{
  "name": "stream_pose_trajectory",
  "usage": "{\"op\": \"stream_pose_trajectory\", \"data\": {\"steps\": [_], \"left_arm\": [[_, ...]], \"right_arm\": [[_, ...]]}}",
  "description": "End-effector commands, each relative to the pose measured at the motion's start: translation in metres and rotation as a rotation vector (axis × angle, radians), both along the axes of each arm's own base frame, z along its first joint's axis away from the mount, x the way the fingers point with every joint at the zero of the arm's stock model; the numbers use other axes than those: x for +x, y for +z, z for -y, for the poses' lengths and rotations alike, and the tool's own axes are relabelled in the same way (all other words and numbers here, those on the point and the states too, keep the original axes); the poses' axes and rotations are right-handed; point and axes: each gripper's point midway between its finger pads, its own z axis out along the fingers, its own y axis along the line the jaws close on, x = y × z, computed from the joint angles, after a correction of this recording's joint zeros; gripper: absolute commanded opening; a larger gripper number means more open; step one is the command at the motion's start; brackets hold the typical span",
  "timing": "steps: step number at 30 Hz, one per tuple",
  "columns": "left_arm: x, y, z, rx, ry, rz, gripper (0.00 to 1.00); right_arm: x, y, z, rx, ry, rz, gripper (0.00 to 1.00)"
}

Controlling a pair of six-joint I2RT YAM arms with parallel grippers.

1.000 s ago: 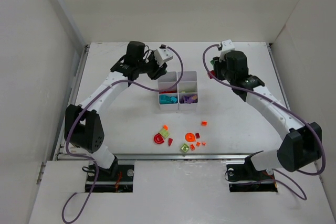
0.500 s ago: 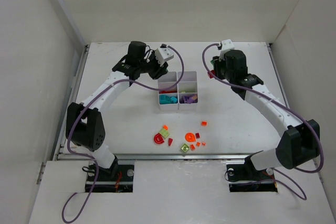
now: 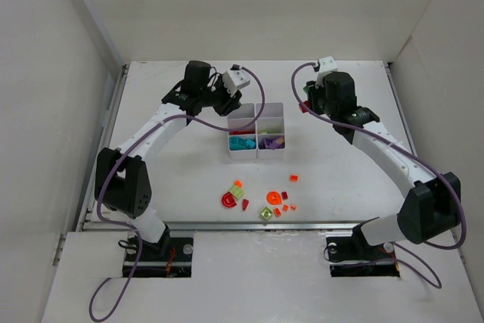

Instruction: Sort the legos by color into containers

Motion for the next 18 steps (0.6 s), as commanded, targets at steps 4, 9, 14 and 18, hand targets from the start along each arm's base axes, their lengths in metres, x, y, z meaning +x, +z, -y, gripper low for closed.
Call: {"op": "stream_pose_trajectory", "data": {"steps": [4, 9, 14, 18], "left_arm": [[-0.001, 0.010, -0.007, -0.023, 0.033, 0.028, 0.00], [0.014, 0.006, 0.001, -0.023, 0.030, -0.001, 0.00], [0.016, -0.007, 0.003, -0.006, 0.007, -0.001, 0.00], [0.018, -0.015, 0.001, 0.038, -0.030, 0.036, 0.00]], "right_arm": [[0.008, 0.038, 0.003, 0.058, -0.030, 0.109, 0.00], [0.004, 0.041, 0.004, 0.070, -0.034, 0.115, 0.00], [0.001, 0.036, 0.007, 0.063, -0.042, 0.108, 0.00], [0.001, 0.036, 0.007, 0.063, -0.042, 0.108, 0.00]]}}
